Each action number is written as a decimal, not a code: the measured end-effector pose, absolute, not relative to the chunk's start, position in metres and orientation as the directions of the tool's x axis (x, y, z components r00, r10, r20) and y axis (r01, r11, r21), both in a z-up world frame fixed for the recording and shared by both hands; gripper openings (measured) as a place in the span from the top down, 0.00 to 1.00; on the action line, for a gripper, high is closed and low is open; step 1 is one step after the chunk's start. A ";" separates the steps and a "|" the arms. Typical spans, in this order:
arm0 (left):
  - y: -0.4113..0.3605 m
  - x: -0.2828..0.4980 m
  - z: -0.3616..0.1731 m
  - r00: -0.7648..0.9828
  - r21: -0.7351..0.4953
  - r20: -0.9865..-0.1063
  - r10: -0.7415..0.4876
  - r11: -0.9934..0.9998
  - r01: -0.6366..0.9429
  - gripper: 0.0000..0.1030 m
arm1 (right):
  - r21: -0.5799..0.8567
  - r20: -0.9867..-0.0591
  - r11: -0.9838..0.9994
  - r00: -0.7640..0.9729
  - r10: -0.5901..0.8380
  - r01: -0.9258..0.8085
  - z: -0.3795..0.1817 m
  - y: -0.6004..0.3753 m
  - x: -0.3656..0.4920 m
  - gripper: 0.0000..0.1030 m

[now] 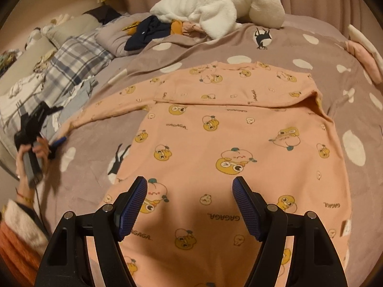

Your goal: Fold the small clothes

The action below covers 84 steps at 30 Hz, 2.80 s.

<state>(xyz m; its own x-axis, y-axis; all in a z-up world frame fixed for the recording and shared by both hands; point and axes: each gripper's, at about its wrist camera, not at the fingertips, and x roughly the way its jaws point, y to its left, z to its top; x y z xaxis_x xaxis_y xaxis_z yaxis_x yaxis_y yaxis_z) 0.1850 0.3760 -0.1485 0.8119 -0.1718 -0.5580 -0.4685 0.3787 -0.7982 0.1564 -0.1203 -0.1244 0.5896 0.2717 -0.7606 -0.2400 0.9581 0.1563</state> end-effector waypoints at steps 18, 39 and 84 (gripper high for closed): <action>0.399 0.173 -0.161 0.742 -0.721 -0.664 -0.093 0.341 -0.603 0.87 | 0.074 -0.768 0.952 0.592 0.244 -0.297 -0.123 -0.102 0.149 0.28; 0.316 0.209 -0.079 0.743 -0.584 -0.669 -0.038 0.646 -0.492 0.92 | -0.011 -0.712 0.967 0.681 0.172 -0.256 -0.102 -0.125 0.124 0.28; -0.177 0.323 -0.110 0.435 -0.601 -0.676 -0.595 0.786 0.142 0.49 | 0.156 -0.646 0.986 0.761 0.052 0.064 -0.128 -0.322 0.084 0.28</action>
<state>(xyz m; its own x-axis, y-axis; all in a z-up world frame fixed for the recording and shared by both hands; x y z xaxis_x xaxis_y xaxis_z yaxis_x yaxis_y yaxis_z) 0.3228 -0.1772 -0.1102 0.4352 -0.5949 -0.6758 0.1415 0.7865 -0.6012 0.0844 -0.3215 -0.1278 0.7613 0.0523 -0.6462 0.0643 0.9857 0.1555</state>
